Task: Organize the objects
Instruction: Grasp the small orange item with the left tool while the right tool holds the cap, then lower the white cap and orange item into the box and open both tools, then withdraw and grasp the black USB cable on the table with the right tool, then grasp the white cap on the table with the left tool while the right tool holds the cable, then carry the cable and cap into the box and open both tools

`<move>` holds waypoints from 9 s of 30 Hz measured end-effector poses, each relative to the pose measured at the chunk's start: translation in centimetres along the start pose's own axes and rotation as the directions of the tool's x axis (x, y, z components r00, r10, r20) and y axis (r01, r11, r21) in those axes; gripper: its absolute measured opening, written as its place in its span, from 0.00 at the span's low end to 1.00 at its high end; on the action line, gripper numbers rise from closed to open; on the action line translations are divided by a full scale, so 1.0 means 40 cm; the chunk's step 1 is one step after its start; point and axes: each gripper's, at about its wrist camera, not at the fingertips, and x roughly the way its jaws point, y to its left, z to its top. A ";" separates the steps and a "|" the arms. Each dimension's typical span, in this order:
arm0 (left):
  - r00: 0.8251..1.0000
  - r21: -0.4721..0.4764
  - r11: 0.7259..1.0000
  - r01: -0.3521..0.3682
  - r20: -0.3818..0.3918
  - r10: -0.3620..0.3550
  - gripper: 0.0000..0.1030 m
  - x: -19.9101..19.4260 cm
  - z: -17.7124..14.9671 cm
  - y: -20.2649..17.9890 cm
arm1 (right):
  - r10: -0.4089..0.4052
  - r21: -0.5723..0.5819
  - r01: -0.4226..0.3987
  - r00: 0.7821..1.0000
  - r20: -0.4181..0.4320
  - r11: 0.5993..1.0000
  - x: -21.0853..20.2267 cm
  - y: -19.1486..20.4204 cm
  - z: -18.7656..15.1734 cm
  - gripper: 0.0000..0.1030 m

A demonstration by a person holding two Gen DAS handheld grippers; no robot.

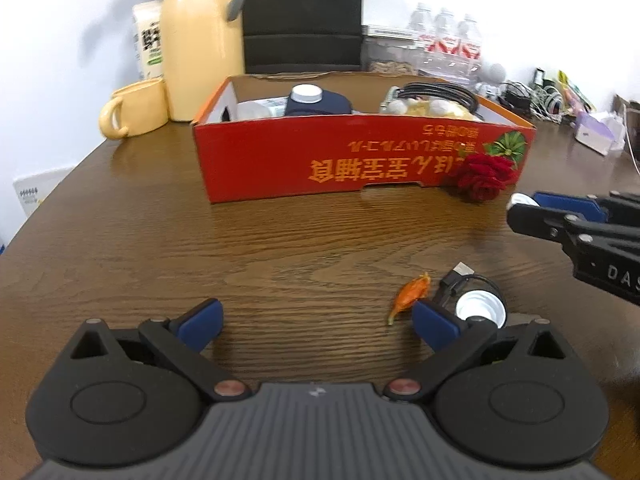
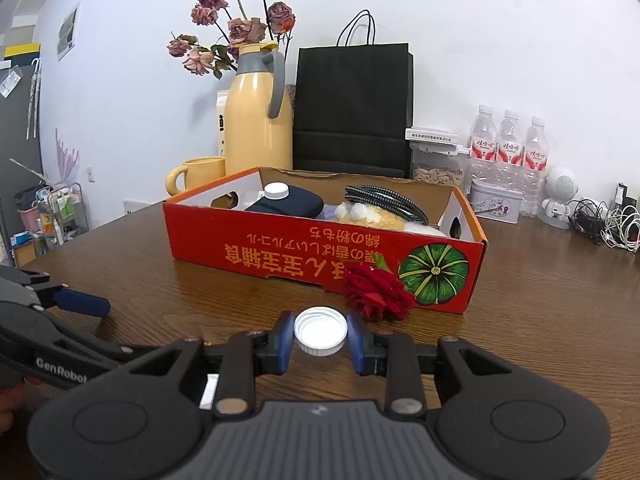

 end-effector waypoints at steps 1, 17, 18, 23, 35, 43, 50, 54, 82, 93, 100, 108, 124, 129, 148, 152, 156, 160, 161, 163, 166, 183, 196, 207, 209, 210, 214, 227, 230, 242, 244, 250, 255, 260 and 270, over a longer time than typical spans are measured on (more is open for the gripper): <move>1.000 0.010 1.000 -0.002 0.002 0.002 1.00 0.002 0.001 -0.005 | 0.000 0.000 0.000 1.000 0.000 1.000 0.000 -0.001 0.000 0.27; 0.992 0.101 0.988 0.114 0.046 -0.119 0.14 0.011 0.017 -0.055 | 0.003 0.001 -0.003 1.000 0.000 1.000 0.001 -0.002 0.000 0.27; 0.992 0.100 0.989 0.110 0.047 -0.116 0.14 0.010 0.016 -0.056 | 0.002 0.001 -0.002 1.000 0.000 1.000 0.000 -0.002 0.000 0.27; 0.992 0.105 0.989 0.102 0.062 -0.109 0.14 0.001 0.015 -0.060 | 0.003 0.000 -0.003 1.000 0.001 1.000 0.000 -0.003 0.000 0.27; 0.983 0.097 0.992 0.081 0.160 -0.096 0.14 -0.028 0.099 -0.037 | 0.007 -0.028 -0.006 0.998 0.061 1.000 0.004 0.005 0.063 0.27; 0.959 0.061 0.997 0.051 0.275 -0.066 0.14 -0.015 0.239 -0.005 | -0.014 -0.068 0.024 0.989 0.148 0.997 0.072 0.025 0.204 0.27; 0.944 0.007 0.999 0.038 0.328 -0.038 0.14 0.030 0.347 0.023 | -0.053 -0.066 0.064 0.986 0.156 0.996 0.169 0.022 0.286 0.27; 0.945 -0.035 0.999 0.021 0.326 -0.008 0.14 0.078 0.395 0.035 | -0.078 -0.061 0.088 0.986 0.150 0.994 0.230 0.015 0.311 0.27; 0.923 -0.060 0.998 -0.033 0.382 0.054 1.00 0.138 0.396 0.033 | -0.156 0.028 0.154 0.984 0.081 0.988 0.302 -0.057 0.278 1.00; 0.924 -0.071 0.997 -0.027 0.379 0.052 1.00 0.129 0.394 0.036 | -0.148 0.028 0.146 0.985 0.085 0.989 0.282 -0.054 0.277 1.00; 0.927 -0.080 0.997 0.005 0.375 0.026 1.00 0.083 0.387 0.043 | -0.144 0.027 0.142 0.983 0.111 0.990 0.236 -0.056 0.279 1.00; 0.932 -0.066 0.998 0.014 0.361 0.011 1.00 0.017 0.336 0.055 | -0.129 0.000 0.131 0.981 0.145 0.991 0.128 -0.046 0.249 1.00; 0.979 -0.090 0.996 -0.028 0.200 0.046 1.00 -0.068 0.163 0.128 | -0.092 -0.013 0.091 0.995 -0.030 0.996 0.007 -0.036 0.061 1.00; 0.985 -0.092 0.995 -0.029 0.165 0.044 1.00 -0.093 0.116 0.141 | -0.072 -0.033 0.069 0.993 -0.094 0.997 -0.001 -0.014 0.007 1.00; 0.992 -0.119 0.992 -0.029 0.120 0.043 1.00 -0.122 0.041 0.163 | 0.088 -0.134 -0.117 0.975 -0.205 0.984 0.078 0.046 0.006 0.60; 0.992 -0.133 0.990 -0.035 0.114 0.050 1.00 -0.123 0.035 0.172 | 0.138 -0.139 -0.168 0.969 -0.204 0.976 0.081 0.058 0.009 0.24; 0.993 -0.138 0.990 -0.039 0.105 0.053 1.00 -0.119 0.031 0.176 | 0.138 -0.142 -0.165 0.973 -0.185 0.976 0.072 0.068 0.001 0.24; 0.993 -0.142 0.989 -0.039 0.105 0.054 1.00 -0.117 0.031 0.176 | 0.147 -0.133 -0.171 0.974 -0.174 0.976 0.063 0.069 -0.002 0.24; 0.993 -0.141 0.989 -0.039 0.103 0.054 1.00 -0.116 0.031 0.175 | 0.150 -0.129 -0.172 0.974 -0.167 0.977 0.061 0.068 -0.001 0.24; 0.993 -0.138 0.990 -0.037 0.102 0.051 1.00 -0.116 0.031 0.173 | 0.154 -0.113 -0.171 0.977 -0.148 0.979 0.057 0.063 0.002 0.24; 0.994 -0.134 0.990 -0.033 0.099 0.046 1.00 -0.112 0.031 0.166 | 0.149 -0.076 -0.157 0.984 -0.102 0.985 0.045 0.051 0.005 0.24; 0.995 -0.015 0.996 0.085 0.049 -0.085 1.00 -0.061 0.023 0.014 | -0.001 0.036 0.000 0.999 0.036 0.999 0.001 -0.015 0.005 0.24; 0.996 0.054 0.995 0.085 0.035 -0.087 0.92 -0.042 -0.003 -0.057 | -0.017 0.036 0.016 0.999 0.050 0.999 -0.010 -0.022 -0.001 0.24; 0.995 0.065 0.994 0.093 0.023 -0.095 0.53 -0.027 -0.011 -0.077 | -0.015 0.031 0.014 0.999 0.050 0.999 -0.012 -0.016 -0.002 0.24; 0.994 0.077 0.992 0.101 0.032 -0.104 0.36 -0.032 -0.013 -0.081 | -0.015 0.031 0.013 0.999 0.050 0.999 -0.011 -0.017 -0.001 0.24; 0.993 0.075 0.991 0.112 0.033 -0.115 0.29 -0.033 -0.013 -0.080 | -0.015 0.031 0.013 0.999 0.050 0.999 -0.011 -0.016 -0.001 0.24; 0.992 0.073 0.991 0.117 0.038 -0.120 0.29 -0.035 -0.013 -0.079 | -0.015 0.031 0.013 0.999 0.050 0.999 -0.011 -0.016 -0.001 0.24; 0.990 0.055 0.993 0.106 0.090 -0.111 0.29 -0.057 0.017 -0.061 | -0.018 0.022 0.016 0.998 0.068 1.000 -0.014 -0.011 0.002 0.24; 0.986 0.049 0.994 0.100 0.126 -0.106 0.29 -0.063 0.053 -0.049 | -0.010 0.012 0.009 0.996 0.086 1.000 -0.017 -0.007 0.022 0.24; 0.955 -0.008 0.996 0.090 0.285 -0.084 0.29 -0.043 0.247 0.002 | -0.046 -0.058 0.058 0.980 0.192 0.997 0.056 0.002 0.197 0.24; 0.953 -0.027 0.996 0.089 0.293 -0.077 0.29 -0.025 0.274 0.010 | -0.061 -0.067 0.076 0.977 0.203 0.995 0.086 0.003 0.221 0.24; 0.948 -0.078 0.994 0.073 0.316 -0.044 0.29 0.041 0.353 0.031 | -0.085 -0.049 0.097 0.975 0.207 0.994 0.187 -0.014 0.284 0.24; 0.948 -0.115 0.992 0.058 0.318 -0.018 0.29 0.102 0.410 0.039 | -0.107 -0.017 0.112 0.978 0.179 0.994 0.267 -0.038 0.314 0.24; 0.954 -0.122 0.992 0.038 0.301 0.000 0.29 0.161 0.426 0.037 | -0.101 -0.004 0.103 0.983 0.151 0.995 0.308 -0.056 0.302 0.24; 0.952 -0.102 0.995 0.007 0.305 0.025 0.55 0.176 0.404 0.032 | -0.123 0.020 0.122 0.987 0.103 0.992 0.309 -0.081 0.280 0.36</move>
